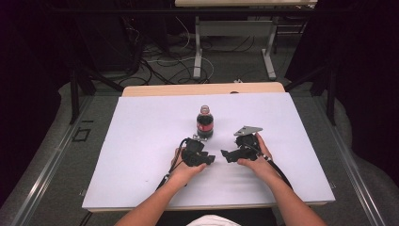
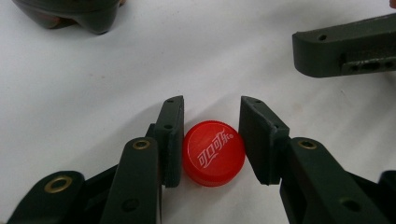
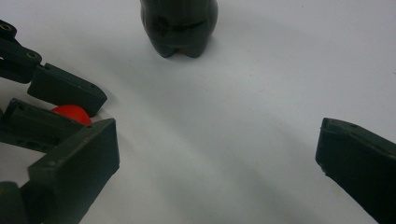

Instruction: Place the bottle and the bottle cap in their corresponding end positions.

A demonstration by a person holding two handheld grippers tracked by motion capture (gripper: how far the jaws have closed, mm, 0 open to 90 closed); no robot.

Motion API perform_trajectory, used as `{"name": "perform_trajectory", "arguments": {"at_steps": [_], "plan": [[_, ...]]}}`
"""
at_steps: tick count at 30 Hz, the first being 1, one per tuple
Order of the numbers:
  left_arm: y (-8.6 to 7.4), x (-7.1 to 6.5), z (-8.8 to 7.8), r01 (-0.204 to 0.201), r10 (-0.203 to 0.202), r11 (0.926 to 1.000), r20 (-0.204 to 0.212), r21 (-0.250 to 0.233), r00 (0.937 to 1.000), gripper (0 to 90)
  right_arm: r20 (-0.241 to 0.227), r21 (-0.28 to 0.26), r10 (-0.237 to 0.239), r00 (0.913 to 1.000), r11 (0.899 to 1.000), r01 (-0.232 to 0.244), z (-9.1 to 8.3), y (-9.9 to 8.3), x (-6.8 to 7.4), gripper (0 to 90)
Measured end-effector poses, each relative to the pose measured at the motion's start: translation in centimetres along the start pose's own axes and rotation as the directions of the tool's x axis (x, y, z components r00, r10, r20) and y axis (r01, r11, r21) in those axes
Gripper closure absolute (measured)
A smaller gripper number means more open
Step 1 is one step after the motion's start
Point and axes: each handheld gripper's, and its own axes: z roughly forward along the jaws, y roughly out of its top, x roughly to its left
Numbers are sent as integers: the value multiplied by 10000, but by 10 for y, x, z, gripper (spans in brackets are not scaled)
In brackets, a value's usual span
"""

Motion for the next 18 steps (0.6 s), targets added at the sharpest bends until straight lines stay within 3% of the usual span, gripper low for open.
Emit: {"name": "perform_trajectory", "arguments": {"at_steps": [2,4,8,12,14,18], "plan": [[0,1,-1,-28,28,10000,3,53,10000,617,-8,-43,79,10000,10000,-79,0,0,-1,0],[0,1,0,207,-207,9998,183,25,9996,570,-41,-10,71,10000,10000,-71,-1,0,-1,0],[1,1,-4,-42,41,10000,359,33,9993,475,-20,-37,118,9999,9999,-118,0,0,0,0],[2,5,-15,-174,189,9988,339,-452,9992,388,-24,-51,150,9999,9999,-150,0,-1,-1,0],[2,9,-21,-28,55,9978,401,-667,9992,352,17,-43,170,9999,9998,-170,0,-1,-2,0],[2,22,-37,-332,326,9964,-96,-779,9994,288,9,-46,120,9999,9999,-120,-2,0,-3,0]]}}
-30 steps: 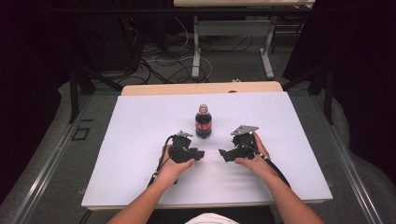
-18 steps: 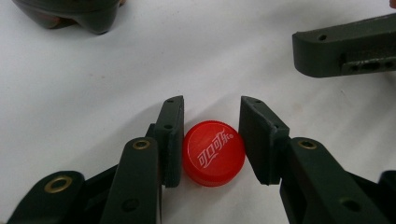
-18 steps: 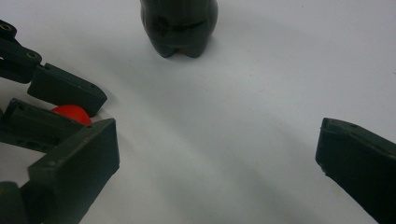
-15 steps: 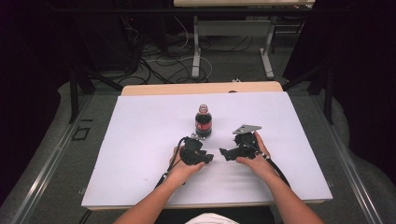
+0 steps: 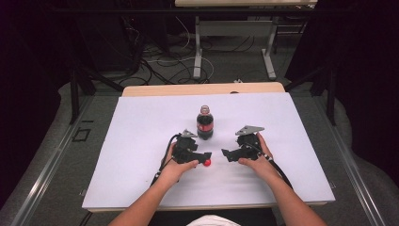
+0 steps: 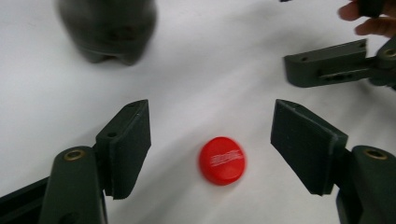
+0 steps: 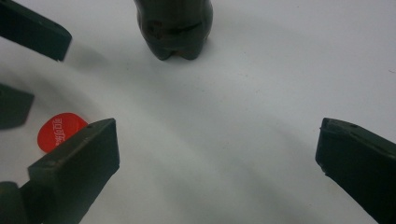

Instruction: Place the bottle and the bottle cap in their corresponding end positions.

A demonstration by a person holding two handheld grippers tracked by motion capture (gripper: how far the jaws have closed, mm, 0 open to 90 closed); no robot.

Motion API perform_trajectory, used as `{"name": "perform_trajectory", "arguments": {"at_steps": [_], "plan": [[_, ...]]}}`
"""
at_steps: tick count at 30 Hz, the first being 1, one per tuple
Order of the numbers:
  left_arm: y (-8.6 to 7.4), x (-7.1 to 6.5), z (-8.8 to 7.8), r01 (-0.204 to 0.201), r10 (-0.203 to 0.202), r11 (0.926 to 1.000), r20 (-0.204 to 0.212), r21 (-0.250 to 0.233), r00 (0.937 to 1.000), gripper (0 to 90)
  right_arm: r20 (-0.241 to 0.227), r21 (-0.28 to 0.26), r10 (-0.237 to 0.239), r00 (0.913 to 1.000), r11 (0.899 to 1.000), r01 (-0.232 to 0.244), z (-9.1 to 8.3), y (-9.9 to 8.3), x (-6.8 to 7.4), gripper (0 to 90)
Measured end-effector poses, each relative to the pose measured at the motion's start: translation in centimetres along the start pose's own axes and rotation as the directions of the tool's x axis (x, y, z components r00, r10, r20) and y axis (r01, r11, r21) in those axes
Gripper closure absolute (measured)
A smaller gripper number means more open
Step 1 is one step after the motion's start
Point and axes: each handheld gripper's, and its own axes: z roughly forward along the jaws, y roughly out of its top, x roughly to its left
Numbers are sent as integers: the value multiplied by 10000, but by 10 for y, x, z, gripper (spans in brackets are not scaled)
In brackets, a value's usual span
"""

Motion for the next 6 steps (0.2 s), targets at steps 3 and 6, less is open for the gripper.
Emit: {"name": "perform_trajectory", "arguments": {"at_steps": [3,6], "plan": [[-1,13,-14,-312,288,9973,-360,-666,9989,272,75,-59,107,9999,9999,-107,-1,-1,0,0],[-4,31,-31,-165,102,9957,-688,-917,9976,242,95,-50,136,9999,9999,-136,-3,-1,-3,0]]}}
